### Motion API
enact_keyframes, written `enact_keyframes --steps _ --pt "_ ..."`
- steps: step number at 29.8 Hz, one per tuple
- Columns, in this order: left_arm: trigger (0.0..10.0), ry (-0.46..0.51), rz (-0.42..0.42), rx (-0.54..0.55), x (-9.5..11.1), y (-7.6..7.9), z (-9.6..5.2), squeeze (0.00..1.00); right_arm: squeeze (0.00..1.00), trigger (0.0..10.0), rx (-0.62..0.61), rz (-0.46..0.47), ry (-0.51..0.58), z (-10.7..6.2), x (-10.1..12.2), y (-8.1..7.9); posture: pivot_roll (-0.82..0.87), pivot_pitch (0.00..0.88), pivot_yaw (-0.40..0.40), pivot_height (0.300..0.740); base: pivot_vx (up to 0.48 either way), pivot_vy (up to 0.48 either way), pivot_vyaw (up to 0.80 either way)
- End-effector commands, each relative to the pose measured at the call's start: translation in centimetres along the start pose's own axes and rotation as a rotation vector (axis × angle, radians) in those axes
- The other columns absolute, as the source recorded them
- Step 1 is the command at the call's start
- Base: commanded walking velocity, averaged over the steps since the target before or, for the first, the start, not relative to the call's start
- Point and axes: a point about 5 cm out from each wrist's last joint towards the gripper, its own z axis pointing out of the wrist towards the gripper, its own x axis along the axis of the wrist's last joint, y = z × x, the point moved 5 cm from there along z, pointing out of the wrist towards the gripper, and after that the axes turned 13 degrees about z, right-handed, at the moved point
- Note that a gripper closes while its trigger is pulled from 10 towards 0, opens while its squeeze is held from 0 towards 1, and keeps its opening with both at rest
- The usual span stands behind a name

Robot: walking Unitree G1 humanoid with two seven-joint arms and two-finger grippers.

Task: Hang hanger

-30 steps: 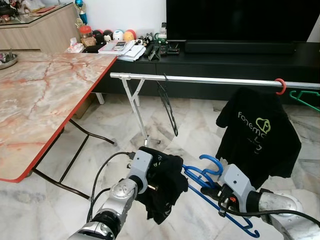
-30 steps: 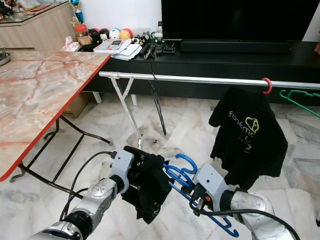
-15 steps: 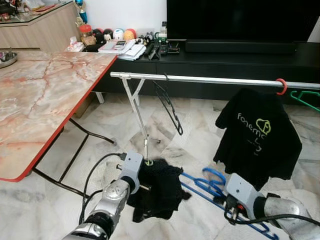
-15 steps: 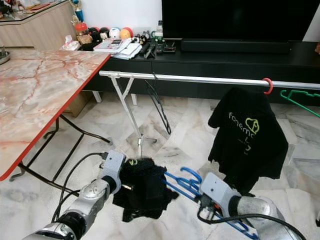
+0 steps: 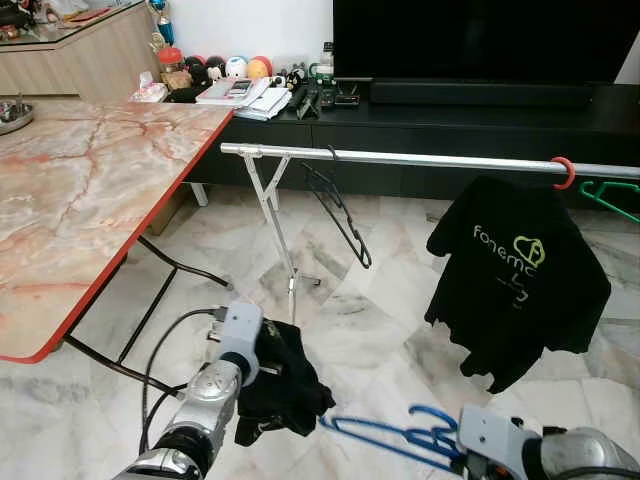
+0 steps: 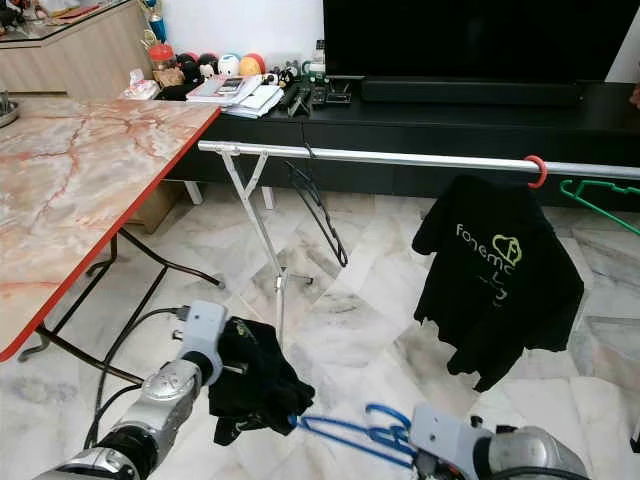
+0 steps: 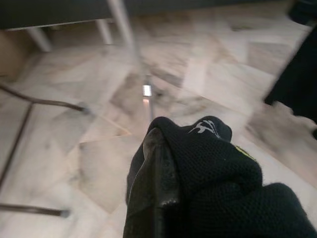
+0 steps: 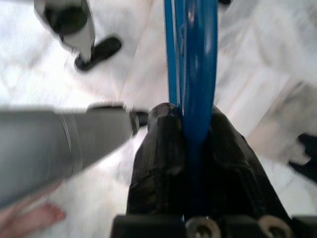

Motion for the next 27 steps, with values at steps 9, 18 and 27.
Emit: enact_keyframes --steps 9,18,27 --pt "0.0 0.077 -0.025 0.206 0.9 -4.2 -0.7 0.00 0.00 0.0 -0.159 0.248 0.083 3.0 -1.0 1.5 -0.03 0.116 0.048 0.740 0.000 0.000 0.00" --pt "10.0 0.164 -0.043 0.137 1.2 -1.5 -2.1 0.00 0.00 10.0 -0.483 0.772 0.227 7.2 -3.9 2.9 0.00 0.084 0.055 0.740 0.000 0.000 0.00" --pt "10.0 0.217 -0.054 0.153 1.9 -1.3 -4.3 0.00 0.00 10.0 -0.662 1.149 0.134 8.9 -9.4 -0.6 0.02 0.045 0.062 0.740 0.000 0.000 0.00"
